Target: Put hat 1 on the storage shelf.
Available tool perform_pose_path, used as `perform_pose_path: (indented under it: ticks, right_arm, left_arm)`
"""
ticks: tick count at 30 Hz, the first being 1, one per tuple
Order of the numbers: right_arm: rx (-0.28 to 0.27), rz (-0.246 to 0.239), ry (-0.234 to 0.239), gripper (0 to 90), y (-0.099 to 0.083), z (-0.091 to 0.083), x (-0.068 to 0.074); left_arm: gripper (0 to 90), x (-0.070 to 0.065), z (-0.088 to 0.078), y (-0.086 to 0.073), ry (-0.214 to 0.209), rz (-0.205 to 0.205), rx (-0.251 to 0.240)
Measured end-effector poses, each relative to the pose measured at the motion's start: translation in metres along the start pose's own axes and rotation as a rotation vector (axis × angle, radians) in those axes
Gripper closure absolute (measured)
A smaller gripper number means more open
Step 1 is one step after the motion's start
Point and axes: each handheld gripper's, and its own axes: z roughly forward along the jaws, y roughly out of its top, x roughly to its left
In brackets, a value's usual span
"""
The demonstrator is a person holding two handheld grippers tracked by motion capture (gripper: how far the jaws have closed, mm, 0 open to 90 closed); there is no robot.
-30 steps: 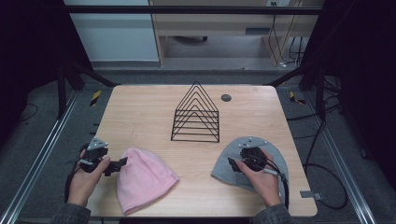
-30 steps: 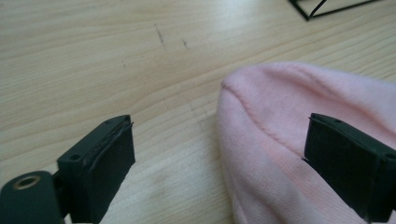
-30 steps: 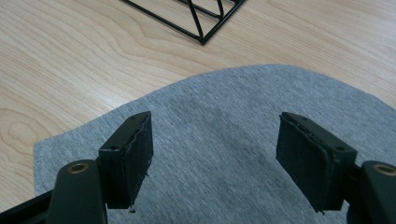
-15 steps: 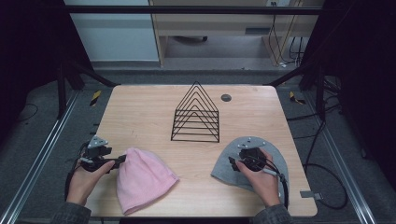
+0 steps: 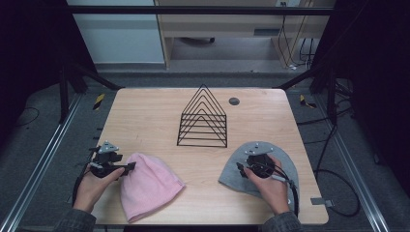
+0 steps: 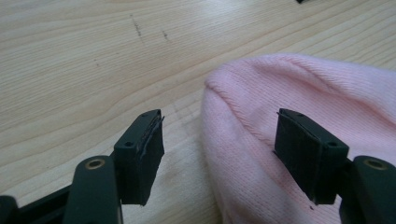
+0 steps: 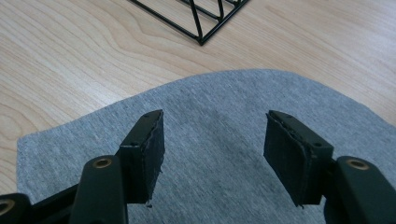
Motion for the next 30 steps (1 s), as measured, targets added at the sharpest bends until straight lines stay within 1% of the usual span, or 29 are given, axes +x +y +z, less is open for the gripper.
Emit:
perform_pose_path:
  ticks: [2,3,4,5,6,11,16,20,22,23,24,27,28,30]
  right_arm:
    - [0.003,0.003,0.001,37.0,0.000,0.000,0.000]
    - [0.010,0.027,-0.002,32.8,0.000,0.001,0.000]
    - [0.015,0.037,-0.003,31.5,0.000,0.001,0.000]
    - [0.015,0.037,-0.003,31.5,0.000,0.001,0.000]
    - [0.023,0.053,-0.009,29.2,0.000,0.002,-0.001]
    - [0.018,0.081,-0.010,28.2,0.001,0.001,-0.002]
    - [0.028,0.074,-0.012,27.9,0.002,0.003,-0.001]
    - [0.032,0.070,-0.010,27.6,0.002,0.003,0.000]
    - [0.033,0.065,-0.011,27.3,0.002,0.003,0.000]
    - [0.033,0.065,-0.010,27.3,0.002,0.003,0.000]
    - [0.033,0.064,-0.008,27.3,0.002,0.004,0.000]
    - [0.039,0.062,-0.008,27.2,0.002,0.004,0.000]
    - [0.039,0.058,-0.010,27.2,0.002,0.005,0.000]
    - [0.041,0.064,-0.008,27.2,0.002,0.005,0.001]
  left_arm:
    - [32.0,0.001,0.000,0.000,-0.001,-0.001,0.003]
    - [32.3,0.002,0.001,-0.001,-0.006,-0.005,0.004]
    - [32.4,0.002,0.004,-0.001,-0.012,-0.003,0.022]
    - [33.1,0.002,0.004,-0.001,-0.012,-0.003,0.022]
    - [33.8,0.002,0.008,-0.002,-0.013,-0.002,0.040]
    - [39.6,0.003,0.012,-0.002,-0.031,-0.010,0.062]
    - [45.1,0.001,0.015,-0.002,-0.041,-0.003,0.077]
    - [49.8,0.000,0.018,-0.003,-0.051,-0.005,0.095]
    - [54.1,-0.001,0.019,-0.003,-0.066,-0.008,0.100]
    - [56.6,-0.001,0.019,-0.004,-0.073,-0.016,0.104]
    - [57.8,-0.001,0.019,-0.004,-0.073,-0.016,0.104]
    - [64.8,-0.001,0.020,-0.004,-0.100,-0.019,0.114]
    - [68.6,-0.002,0.020,-0.004,-0.108,-0.022,0.111]
    - [73.3,-0.002,0.019,-0.004,-0.104,-0.015,0.107]
